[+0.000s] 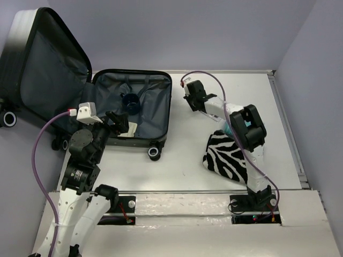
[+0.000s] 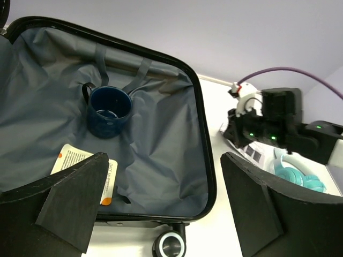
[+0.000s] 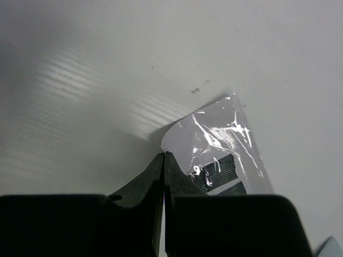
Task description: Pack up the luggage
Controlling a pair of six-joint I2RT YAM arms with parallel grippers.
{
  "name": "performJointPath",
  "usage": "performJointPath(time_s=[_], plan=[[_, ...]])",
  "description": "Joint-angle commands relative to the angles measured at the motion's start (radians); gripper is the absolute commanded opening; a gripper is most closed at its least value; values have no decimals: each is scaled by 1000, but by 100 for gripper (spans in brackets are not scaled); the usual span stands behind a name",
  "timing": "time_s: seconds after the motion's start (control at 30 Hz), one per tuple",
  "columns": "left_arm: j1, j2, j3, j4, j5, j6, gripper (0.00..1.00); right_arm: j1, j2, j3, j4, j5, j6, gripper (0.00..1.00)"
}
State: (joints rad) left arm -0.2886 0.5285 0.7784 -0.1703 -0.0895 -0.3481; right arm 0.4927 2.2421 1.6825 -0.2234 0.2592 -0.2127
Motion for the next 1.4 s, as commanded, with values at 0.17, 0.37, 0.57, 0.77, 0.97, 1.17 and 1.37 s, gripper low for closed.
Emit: performJointPath(time_s=[0.17,0.37,0.57,0.77,0.97,1.17,1.37], plan=[[-9,-25,-5,49,-15,32,96,26,-392,-167,177,-44,141,7],[-7,-24,-7,49,-15,29,97,89,-464,-63,168,-138,211,7],[-6,-33,-7,48,-24,26,96,281,-289,281,130,-190,260,7],[-6,-44,-7,45,-32,27,96,420,-24,612,44,-232,277,45],[-20,-76,-5,37,-49,29,97,413,-117,399,-24,-65,276,84],[-64,-113,-4,32,-56,35,99,145,-656,-243,-57,115,554,81],[-132,-150,1,31,-76,46,99,-205,-999,-708,-197,248,719,82]])
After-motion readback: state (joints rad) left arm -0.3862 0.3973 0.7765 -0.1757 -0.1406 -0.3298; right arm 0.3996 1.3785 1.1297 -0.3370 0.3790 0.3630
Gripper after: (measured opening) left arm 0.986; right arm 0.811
